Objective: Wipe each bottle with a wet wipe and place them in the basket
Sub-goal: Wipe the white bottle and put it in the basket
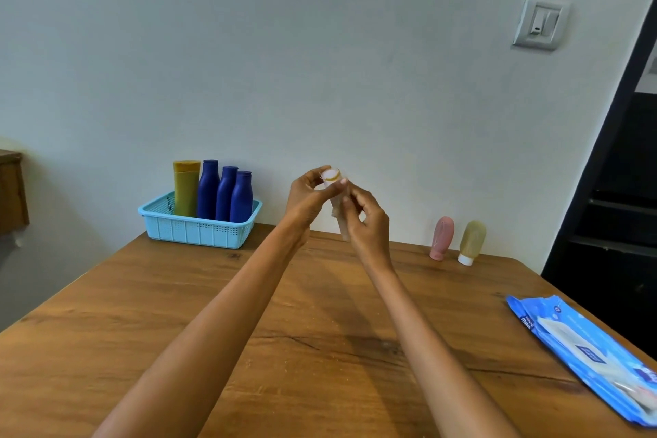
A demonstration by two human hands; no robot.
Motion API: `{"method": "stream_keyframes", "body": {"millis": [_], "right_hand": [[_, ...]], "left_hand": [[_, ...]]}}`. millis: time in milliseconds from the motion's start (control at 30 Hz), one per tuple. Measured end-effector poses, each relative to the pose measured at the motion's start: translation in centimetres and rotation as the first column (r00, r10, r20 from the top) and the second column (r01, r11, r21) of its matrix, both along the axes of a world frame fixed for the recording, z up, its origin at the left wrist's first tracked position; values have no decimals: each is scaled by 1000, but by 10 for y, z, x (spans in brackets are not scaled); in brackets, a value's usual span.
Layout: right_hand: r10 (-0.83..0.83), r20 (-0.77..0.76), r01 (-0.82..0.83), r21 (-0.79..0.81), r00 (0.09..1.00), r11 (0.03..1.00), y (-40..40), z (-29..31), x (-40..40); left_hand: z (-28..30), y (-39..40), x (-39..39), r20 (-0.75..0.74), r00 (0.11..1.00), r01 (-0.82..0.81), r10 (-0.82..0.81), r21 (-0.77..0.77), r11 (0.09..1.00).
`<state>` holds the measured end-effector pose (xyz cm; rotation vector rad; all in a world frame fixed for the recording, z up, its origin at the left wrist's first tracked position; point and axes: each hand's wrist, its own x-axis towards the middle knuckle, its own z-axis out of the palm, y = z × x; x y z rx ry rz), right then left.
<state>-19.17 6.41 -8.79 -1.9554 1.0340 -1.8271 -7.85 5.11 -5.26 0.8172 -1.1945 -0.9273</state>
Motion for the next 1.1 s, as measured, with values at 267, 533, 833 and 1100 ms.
{"method": "stream_keyframes", "body": {"millis": [267, 533, 833, 1100], "right_hand": [[-19, -215, 31, 53, 977, 998, -1, -15, 1], [57, 54, -65, 151, 997, 986, -5, -7, -9], [400, 647, -702, 306, 649, 643, -13, -8, -30], [315, 608, -606, 359, 729, 710, -6, 2, -32]], "left_hand": [[3, -10, 7, -124, 985, -104, 123, 150, 983], [10, -6, 10, 98, 992, -93, 79, 140, 986], [-9, -11, 42, 7, 923, 382, -386, 132, 915], [-20, -13, 31, -152, 892, 426, -426, -34, 904]]}}
